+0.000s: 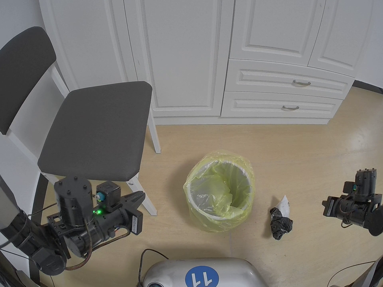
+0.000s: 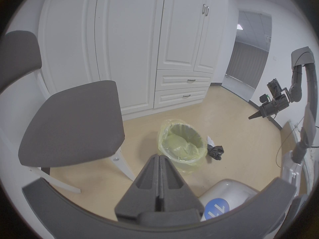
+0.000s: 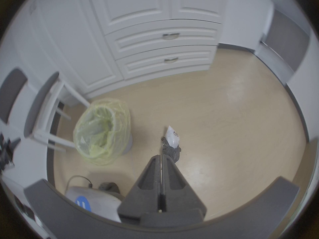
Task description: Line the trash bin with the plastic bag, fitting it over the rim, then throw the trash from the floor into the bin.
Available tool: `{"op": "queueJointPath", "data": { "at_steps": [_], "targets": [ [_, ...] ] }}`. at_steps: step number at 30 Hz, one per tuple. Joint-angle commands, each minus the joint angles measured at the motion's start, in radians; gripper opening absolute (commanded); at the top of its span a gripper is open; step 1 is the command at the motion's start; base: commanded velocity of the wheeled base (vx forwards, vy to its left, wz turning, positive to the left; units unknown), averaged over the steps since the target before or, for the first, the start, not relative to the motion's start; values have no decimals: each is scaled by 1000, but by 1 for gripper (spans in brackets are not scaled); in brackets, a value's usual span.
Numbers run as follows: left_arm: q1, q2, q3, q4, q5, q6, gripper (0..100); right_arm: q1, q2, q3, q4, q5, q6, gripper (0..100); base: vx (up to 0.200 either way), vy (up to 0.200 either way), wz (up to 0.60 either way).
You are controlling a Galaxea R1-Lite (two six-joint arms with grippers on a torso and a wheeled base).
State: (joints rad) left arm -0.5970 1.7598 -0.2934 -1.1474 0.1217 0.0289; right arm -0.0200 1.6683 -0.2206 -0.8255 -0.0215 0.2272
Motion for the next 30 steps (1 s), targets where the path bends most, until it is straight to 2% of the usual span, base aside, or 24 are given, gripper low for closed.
{"op": "queueJointPath", "data": {
  "at_steps": [1, 6, 10, 12, 19, 20, 22, 30],
  "targets": [
    [33, -39, 137, -94, -57, -21, 0, -34, -142, 115, -40, -41, 84, 0, -200, 0, 0],
    [49, -36, 178, -215, -154, -64, 0, -54, -156, 124, -37, -78, 83, 0, -200, 0, 0],
    [56, -28, 191, -299, -163, -67, 0, -52, -144, 109, -35, -100, 76, 0, 0, 0, 0],
    [88, -28, 195, -371, -165, -67, 0, -38, -119, 81, -33, -104, 72, 0, 0, 0, 0],
    [106, -25, 189, -382, -165, -72, 0, -18, -35, 23, -43, -103, 29, 0, 0, 0, 0],
    [98, -16, 183, -382, -154, -70, 0, -17, 14, -20, -44, -97, -5, 0, 0, 0, 0],
    [98, -13, 186, -382, -148, -66, 0, -17, 39, -49, -44, -92, -20, 0, 0, 0, 0],
    [105, 3, 174, -382, -59, -55, 0, -28, 215, -160, -46, -77, -52, 0, 0, 0, 0]
  ]
}}
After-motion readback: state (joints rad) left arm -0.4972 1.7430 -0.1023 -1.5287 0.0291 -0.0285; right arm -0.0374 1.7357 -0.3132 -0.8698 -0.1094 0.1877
